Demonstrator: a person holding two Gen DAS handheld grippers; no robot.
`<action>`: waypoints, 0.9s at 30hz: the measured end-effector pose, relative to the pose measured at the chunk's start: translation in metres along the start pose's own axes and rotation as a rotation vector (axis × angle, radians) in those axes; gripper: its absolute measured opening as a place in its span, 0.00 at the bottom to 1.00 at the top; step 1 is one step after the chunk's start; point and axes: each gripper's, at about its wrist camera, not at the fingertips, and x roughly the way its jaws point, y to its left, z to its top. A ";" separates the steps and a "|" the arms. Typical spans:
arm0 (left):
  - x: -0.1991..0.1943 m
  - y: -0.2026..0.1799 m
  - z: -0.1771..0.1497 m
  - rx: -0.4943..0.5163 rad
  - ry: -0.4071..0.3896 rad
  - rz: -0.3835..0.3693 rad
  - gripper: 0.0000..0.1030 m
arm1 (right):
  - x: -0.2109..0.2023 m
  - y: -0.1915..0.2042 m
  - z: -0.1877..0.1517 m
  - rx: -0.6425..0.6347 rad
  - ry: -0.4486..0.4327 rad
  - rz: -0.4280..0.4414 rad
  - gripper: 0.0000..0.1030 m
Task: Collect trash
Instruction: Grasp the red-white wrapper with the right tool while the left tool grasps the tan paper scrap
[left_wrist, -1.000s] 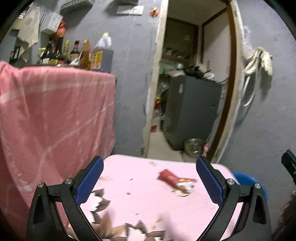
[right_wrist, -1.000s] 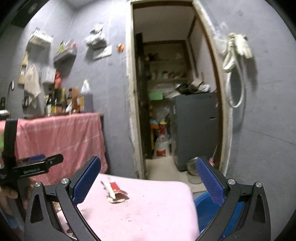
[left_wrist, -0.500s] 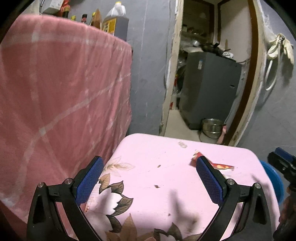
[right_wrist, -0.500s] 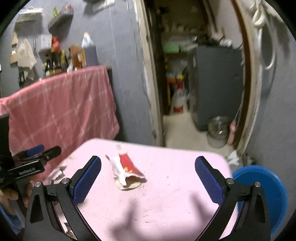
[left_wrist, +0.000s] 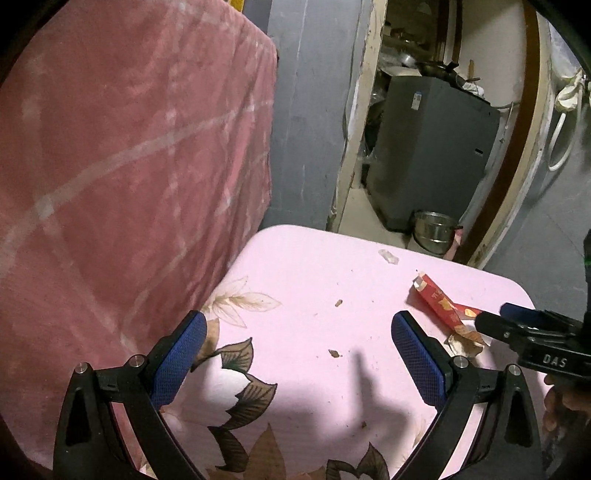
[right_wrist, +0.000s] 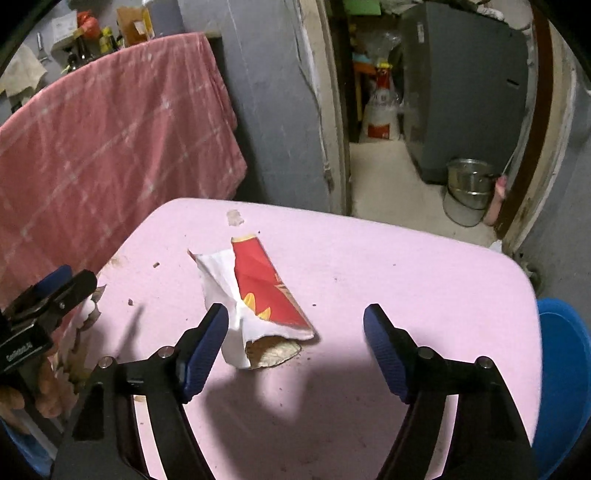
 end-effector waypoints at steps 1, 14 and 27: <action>0.002 -0.001 0.001 0.000 0.005 -0.002 0.95 | 0.002 0.000 0.001 -0.004 0.005 0.005 0.71; 0.008 -0.012 0.000 0.012 0.058 -0.057 0.95 | 0.015 -0.003 0.003 -0.002 0.049 0.052 0.28; 0.018 -0.068 -0.010 0.199 0.132 -0.198 0.94 | -0.008 -0.036 -0.006 0.070 -0.022 0.019 0.14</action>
